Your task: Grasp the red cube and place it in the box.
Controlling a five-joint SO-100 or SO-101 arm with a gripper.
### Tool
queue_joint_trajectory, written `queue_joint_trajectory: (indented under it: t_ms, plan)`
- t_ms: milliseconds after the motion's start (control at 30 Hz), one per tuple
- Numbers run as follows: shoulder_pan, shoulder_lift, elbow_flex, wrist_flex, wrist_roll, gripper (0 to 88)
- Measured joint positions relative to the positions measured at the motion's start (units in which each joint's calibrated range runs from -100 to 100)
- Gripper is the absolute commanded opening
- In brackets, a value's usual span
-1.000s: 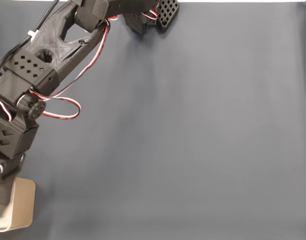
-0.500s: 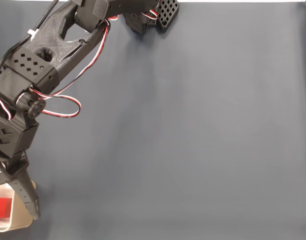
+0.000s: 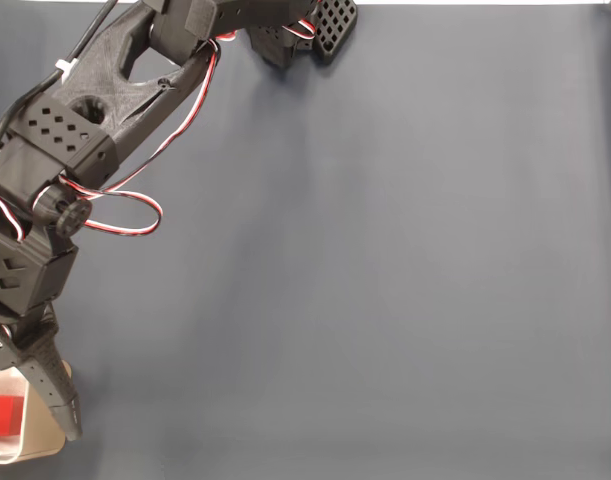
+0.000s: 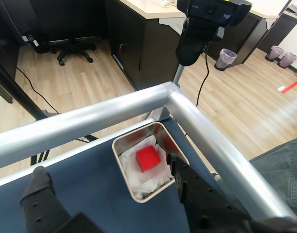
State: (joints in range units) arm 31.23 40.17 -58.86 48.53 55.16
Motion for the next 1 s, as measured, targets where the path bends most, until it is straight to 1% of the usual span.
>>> queue_joint_trajectory:
  t_ms: [400, 700, 733, 767, 933, 967, 1000]
  plan:
    - [0.0, 0.0, 0.0, -0.4, -2.0, 51.6]
    - [0.0, 0.0, 0.1, -1.5, -2.5, 50.6]
    - [0.0, 0.0, 0.2, -1.8, -2.7, 48.5]
    - [0.0, 0.0, 0.5, -2.2, -2.9, 44.5]
    - [0.0, -1.0, 4.3, -7.3, -5.6, 4.6]
    - [0.0, -1.7, 5.5, -8.8, -6.4, 0.0]
    - [0.0, -2.7, 6.6, -9.9, -7.0, 0.0]
